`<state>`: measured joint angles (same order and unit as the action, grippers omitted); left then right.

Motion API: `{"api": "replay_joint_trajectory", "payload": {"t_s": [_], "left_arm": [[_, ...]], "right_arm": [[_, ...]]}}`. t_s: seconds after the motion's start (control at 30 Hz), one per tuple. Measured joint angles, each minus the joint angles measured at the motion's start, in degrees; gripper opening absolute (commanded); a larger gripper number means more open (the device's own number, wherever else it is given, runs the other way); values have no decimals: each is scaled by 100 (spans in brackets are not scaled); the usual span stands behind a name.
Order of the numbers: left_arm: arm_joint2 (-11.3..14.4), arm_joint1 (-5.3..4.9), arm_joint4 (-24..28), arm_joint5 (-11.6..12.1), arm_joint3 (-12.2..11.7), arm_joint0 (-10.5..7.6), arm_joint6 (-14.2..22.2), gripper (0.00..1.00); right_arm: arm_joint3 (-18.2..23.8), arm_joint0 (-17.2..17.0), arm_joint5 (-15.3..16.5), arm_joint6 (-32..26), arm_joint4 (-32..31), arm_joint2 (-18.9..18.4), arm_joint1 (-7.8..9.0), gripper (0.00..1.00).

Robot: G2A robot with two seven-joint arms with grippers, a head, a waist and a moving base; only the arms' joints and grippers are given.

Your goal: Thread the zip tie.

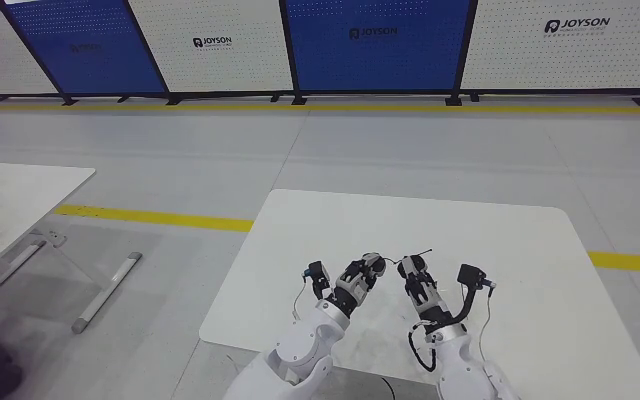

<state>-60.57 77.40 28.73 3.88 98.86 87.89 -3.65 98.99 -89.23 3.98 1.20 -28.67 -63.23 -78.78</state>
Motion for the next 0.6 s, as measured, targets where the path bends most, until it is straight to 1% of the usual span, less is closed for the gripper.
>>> {"api": "replay_joint_trajectory", "payload": {"t_s": [0.1, 0.13, 0.2, 0.23, 0.3, 0.37, 0.4, 0.43, 0.5, 0.53, 0.6], "left_arm": [[-1, 3, 8, -12, -6, -10, -14, 0], [-1, 5, 13, -16, -9, -14, -22, 2], [1, 8, 22, -22, -13, -21, -36, 9], [2, 9, 27, -25, -14, -22, -40, 15], [1, 11, 41, -34, -13, -23, -40, 23], [-9, 11, 46, -40, -12, -22, -39, 29], [-13, 11, 53, -43, -11, -20, -38, 30], [-16, 11, 67, -48, -9, -17, -34, 38], [-25, 11, 85, -60, -3, -14, -24, 40], [-29, 11, 85, -62, 1, -13, -23, 43], [-36, 10, 57, -54, 7, -9, -29, 43]], "right_arm": [[-2, 5, -29, -5, -9, -2, -2, 0], [-4, 7, -34, -6, -10, -2, -3, 0], [-11, 12, -45, -12, -14, -1, -4, 0], [-15, 15, -49, -15, -16, 1, -5, 0], [-20, 22, -59, -17, -26, 7, -8, 0], [-25, 28, -71, -13, -37, 17, -11, 0], [-29, 30, -74, -10, -37, 21, -12, 0], [-34, 33, -76, -7, -38, 25, -14, 0], [-46, 39, -84, -3, -47, 33, -17, 0], [-50, 41, -89, -2, -53, 36, -18, 0], [-60, 44, -103, 7, -64, 40, -20, 0]]}}
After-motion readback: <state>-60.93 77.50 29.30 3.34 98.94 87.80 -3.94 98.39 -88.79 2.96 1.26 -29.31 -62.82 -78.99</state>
